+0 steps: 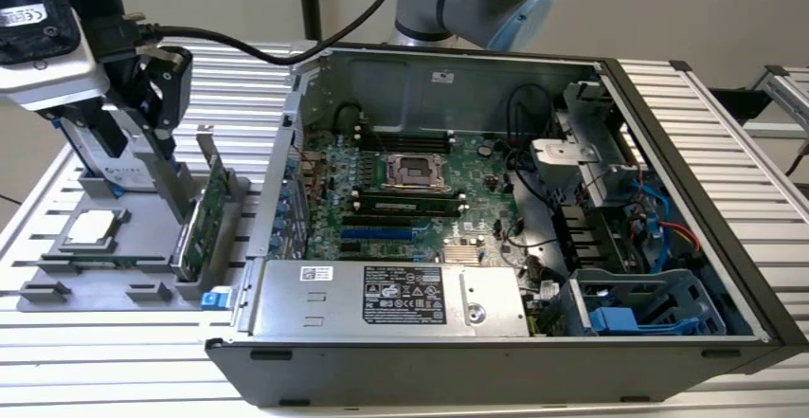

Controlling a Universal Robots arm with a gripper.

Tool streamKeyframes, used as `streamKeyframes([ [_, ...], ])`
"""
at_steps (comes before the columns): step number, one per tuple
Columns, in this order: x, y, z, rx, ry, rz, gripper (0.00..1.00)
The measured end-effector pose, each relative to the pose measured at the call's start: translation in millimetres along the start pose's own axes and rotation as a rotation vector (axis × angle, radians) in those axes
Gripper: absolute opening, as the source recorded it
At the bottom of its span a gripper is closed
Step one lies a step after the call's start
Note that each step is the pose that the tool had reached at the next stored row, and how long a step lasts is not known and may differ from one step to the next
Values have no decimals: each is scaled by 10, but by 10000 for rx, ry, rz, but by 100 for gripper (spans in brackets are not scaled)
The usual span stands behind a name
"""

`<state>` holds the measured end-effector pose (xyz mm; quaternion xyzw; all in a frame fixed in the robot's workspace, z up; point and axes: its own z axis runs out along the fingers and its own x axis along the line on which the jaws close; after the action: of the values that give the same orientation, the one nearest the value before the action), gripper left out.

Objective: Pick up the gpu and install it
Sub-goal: 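Pick up the gpu and move the gpu toward the slot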

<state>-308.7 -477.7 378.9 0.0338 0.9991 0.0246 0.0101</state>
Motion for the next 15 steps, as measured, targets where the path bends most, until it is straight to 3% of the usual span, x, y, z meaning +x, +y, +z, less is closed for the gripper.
streamKeyframes([
  [15,10,-6,120,0,0,-1,100],
])
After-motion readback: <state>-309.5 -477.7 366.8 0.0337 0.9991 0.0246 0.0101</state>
